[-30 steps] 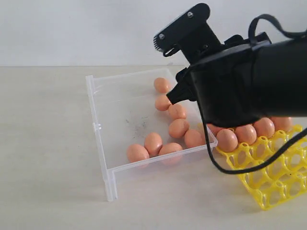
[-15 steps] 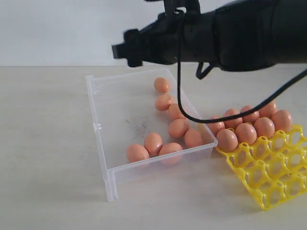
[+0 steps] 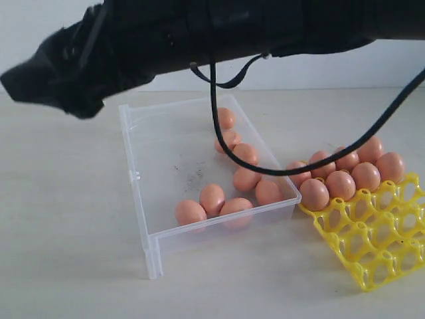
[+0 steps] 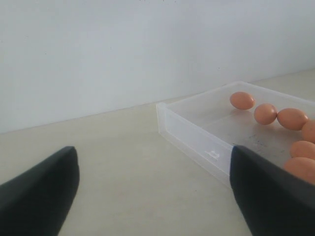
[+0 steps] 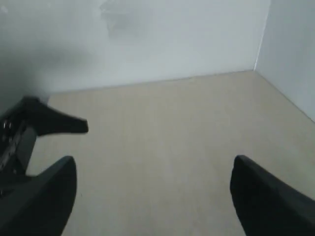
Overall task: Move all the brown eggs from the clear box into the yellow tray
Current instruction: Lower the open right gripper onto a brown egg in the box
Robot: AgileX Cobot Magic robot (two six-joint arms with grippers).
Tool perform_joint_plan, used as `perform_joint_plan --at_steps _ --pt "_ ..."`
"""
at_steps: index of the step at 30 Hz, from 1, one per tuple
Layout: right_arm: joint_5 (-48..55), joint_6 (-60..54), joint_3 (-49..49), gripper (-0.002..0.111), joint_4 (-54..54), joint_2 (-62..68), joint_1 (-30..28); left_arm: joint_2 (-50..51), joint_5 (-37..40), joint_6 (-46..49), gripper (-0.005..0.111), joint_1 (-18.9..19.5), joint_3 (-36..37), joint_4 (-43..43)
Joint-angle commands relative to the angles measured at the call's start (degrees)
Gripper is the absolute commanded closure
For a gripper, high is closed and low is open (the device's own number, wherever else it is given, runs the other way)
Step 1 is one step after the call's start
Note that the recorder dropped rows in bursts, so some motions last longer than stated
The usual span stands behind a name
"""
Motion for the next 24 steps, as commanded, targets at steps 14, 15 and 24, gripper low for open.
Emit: perform_joint_plan --at_steps 14,15,24 --pt "-25.5 90.2 3.7 0.034 -94.1 0.4 -1.2 -0.2 -0.4 -0.5 0.029 -0.4 0.2 -0.4" --pt "-22.8 93.7 3.4 0.034 -94.1 1.0 -3.2 -0.2 -0.4 -0.5 0.029 -0.4 0.2 -0.4" --pt "7.6 93.9 -1.0 0.034 -89.9 14.4 -12.9 -0.2 -0.4 -0.5 0.029 -0.4 0.2 -0.4"
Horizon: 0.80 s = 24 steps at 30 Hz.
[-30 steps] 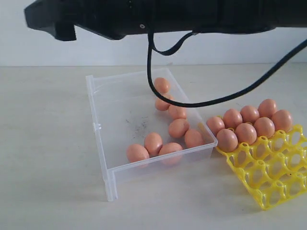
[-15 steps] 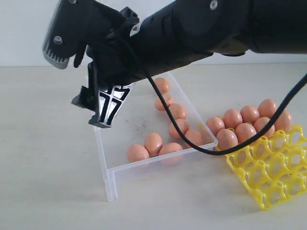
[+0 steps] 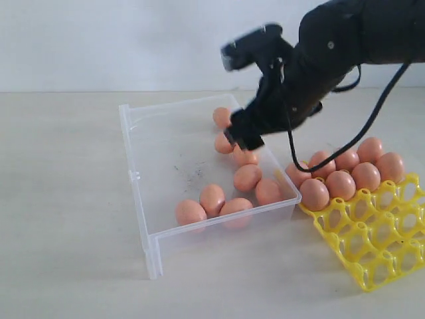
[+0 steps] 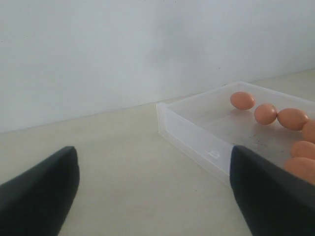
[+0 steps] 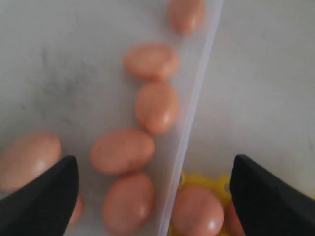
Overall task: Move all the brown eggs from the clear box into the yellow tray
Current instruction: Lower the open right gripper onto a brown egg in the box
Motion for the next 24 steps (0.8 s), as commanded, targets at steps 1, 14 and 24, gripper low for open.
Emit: perform_joint_plan --at_steps 1,14,24 --pt "10.3 -3.9 -3.8 0.034 3.6 6.6 -0.4 -0.2 -0.4 -0.5 0.029 -0.4 0.2 -0.4" --pt "13.6 -3.4 -22.6 0.034 6.6 14.4 0.6 -0.2 -0.4 -0.5 0.029 -0.4 0.2 -0.4" --pt "24.7 -3.3 -35.4 0.034 4.7 26.7 0.6 -0.2 -0.4 -0.5 0.029 -0.4 0.2 -0.4"
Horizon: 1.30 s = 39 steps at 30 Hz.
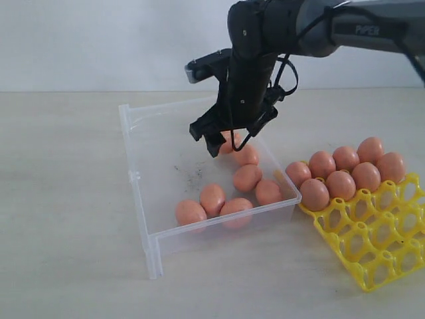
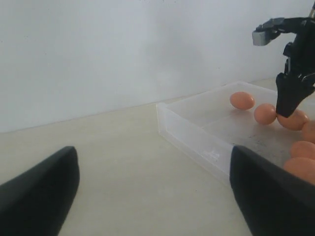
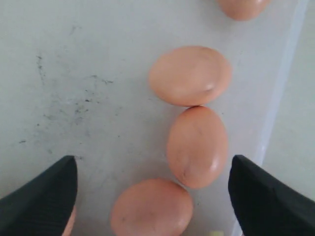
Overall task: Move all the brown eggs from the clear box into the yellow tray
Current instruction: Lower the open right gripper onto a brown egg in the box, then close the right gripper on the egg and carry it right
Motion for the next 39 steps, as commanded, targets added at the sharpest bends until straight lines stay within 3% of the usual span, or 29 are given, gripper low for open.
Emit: perform_joint_plan --at_steps 1,11,19,23,27,29,34,36,39 --pt "4.1 0.2 -4.2 0.034 -1.6 4.3 -0.1 -0.2 -0.4 -0.5 0.029 -0.4 0.2 -0.4" --pt "3.3 0.7 -8.3 0.034 -4.6 10.1 -0.2 -0.2 -0.4 -0.5 0.029 -0.4 0.2 -0.4" --pt "3.3 2.8 -8.3 0.038 -5.8 11.2 -4.0 -0.2 -0.4 -0.5 0.029 -0.4 0.2 -0.4" --pt "3.1 2.4 -8.3 0.061 -6.1 11.2 -4.8 -0.2 -0.4 -0.5 0.029 -0.4 0.2 -0.4" --pt "2.5 -1.6 -8.3 0.106 -5.6 11.2 -4.8 -0.2 -0.4 -0.5 0.029 -0.4 0.2 -0.4" --pt "0.8 -4.0 -8.3 0.108 -4.4 11.2 -4.7 -0.2 -0.4 -0.5 0.029 -0.4 0.2 -0.4" --pt "-11.8 -4.9 -7.8 0.109 1.0 11.2 -4.7 -0.2 -0.4 -0.5 0.029 -0.4 0.2 -0.4" --pt "-23.0 -9.5 -5.3 0.109 8.8 10.9 -4.7 -0.2 -0.4 -0.5 0.029 -0.4 0.2 -0.4" --pt "-40.3 -28.5 3.2 0.109 30.1 9.6 -4.7 -0.2 -0.4 -0.5 0.029 -0.4 0.2 -0.4"
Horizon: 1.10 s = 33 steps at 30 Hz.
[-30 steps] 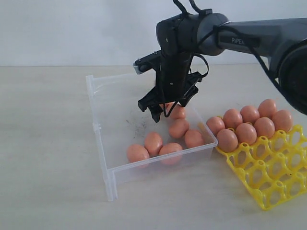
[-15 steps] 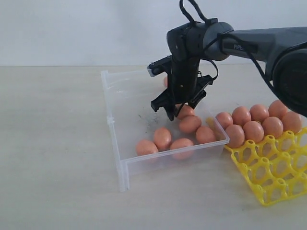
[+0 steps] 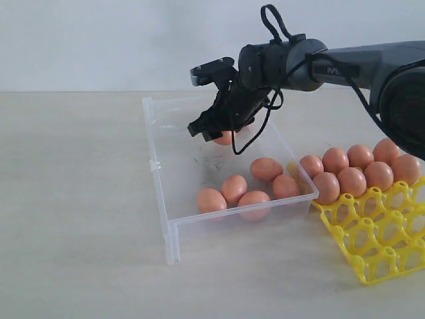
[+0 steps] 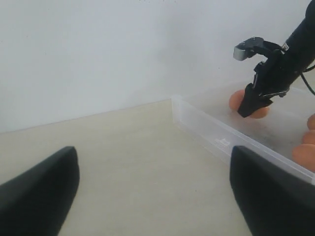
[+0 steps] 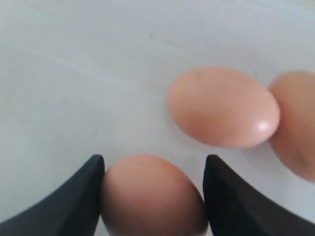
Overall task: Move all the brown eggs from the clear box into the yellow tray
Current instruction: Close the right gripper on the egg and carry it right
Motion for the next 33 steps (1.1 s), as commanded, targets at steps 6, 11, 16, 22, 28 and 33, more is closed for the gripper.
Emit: perform_joint_plan --at_steps 6,11,16,22,28,33 --pt "-32.3 -40.0 16.1 0.109 43.0 -4.1 0.0 -0.2 -0.4 -0.5 0.029 -0.4 0.2 -0.4" --pt "-42.7 -38.1 16.7 0.109 37.6 -7.0 5.5 -0.2 -0.4 -0.5 0.029 -0.4 0.2 -0.4" --pt "-49.1 -44.1 19.6 0.109 14.5 -8.0 12.2 -0.2 -0.4 -0.5 0.029 -0.4 0.2 -0.4" --pt "-78.8 -55.3 26.0 0.109 28.3 -8.0 14.2 -0.2 -0.4 -0.5 0.029 -0.4 0.2 -0.4" --pt "-99.1 -41.8 32.3 0.109 34.8 -8.0 14.4 -0.2 -0.4 -0.5 0.029 -0.4 0.2 -0.4" --pt "-102.2 -11.6 40.5 0.109 25.4 -8.7 14.2 -0.2 -0.4 -0.5 0.029 -0.4 0.2 -0.4"
